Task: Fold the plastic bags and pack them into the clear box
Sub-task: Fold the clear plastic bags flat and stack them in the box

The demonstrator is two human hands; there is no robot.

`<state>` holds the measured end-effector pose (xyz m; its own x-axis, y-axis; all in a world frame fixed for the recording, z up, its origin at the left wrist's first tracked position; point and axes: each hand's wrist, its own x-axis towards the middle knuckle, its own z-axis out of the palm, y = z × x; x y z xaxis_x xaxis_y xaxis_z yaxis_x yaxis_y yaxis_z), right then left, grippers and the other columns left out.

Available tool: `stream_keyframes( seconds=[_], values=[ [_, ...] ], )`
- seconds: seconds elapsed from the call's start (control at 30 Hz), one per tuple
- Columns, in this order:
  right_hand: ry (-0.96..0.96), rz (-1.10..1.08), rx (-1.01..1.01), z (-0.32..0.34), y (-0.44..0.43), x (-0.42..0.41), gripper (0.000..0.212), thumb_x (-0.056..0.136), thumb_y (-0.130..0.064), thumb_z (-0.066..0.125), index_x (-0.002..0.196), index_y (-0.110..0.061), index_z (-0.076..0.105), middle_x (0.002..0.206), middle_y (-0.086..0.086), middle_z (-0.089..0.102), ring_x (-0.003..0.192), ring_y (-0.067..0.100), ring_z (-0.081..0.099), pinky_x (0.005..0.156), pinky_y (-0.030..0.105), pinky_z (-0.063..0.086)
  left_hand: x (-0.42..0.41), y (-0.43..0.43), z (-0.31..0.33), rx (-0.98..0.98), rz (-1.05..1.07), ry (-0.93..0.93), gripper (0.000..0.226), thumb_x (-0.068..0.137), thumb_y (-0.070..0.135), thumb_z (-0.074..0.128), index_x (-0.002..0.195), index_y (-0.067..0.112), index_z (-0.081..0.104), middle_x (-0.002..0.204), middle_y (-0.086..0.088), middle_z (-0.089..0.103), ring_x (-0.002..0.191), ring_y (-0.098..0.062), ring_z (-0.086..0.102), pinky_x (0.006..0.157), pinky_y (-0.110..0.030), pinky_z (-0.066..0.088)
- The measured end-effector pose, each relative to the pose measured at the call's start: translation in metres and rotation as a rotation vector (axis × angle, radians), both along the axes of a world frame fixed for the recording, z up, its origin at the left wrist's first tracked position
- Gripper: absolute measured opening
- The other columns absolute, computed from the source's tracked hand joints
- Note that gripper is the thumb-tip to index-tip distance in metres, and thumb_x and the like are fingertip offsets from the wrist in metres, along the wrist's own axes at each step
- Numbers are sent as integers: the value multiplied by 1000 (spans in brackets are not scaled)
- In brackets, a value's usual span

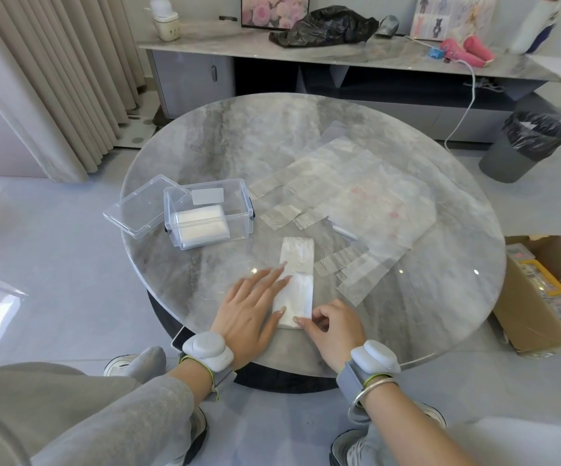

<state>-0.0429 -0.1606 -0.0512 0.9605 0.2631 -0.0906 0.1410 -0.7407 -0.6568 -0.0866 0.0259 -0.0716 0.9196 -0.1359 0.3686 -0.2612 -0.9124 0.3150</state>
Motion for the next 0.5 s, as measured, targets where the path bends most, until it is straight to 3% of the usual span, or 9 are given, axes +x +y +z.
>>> stream_keyframes(
  seconds=[0.17,0.33,0.5],
  values=[
    [6,1,-4,0,-1,0,26,79,-42,74,68,-27,56,82,-9,51,83,14,55,72,26,44,-2,1,-13,204,-110,122,54,104,35,23,155,18,21,161,4,22,150,-21,9,118,-47,17],
    [18,-47,-65,7,-1,-4,30,78,-48,72,63,-36,50,86,-13,47,87,8,50,67,20,33,1,3,-16,234,-118,192,54,104,37,18,156,20,18,161,5,18,151,-22,5,118,-49,16],
    [54,-54,-146,12,-11,-4,28,81,-50,68,68,-28,60,95,-11,46,92,7,49,69,20,35,0,2,-15,230,-102,210,53,104,36,19,156,22,18,161,8,17,151,-22,6,118,-48,15]
  ],
)
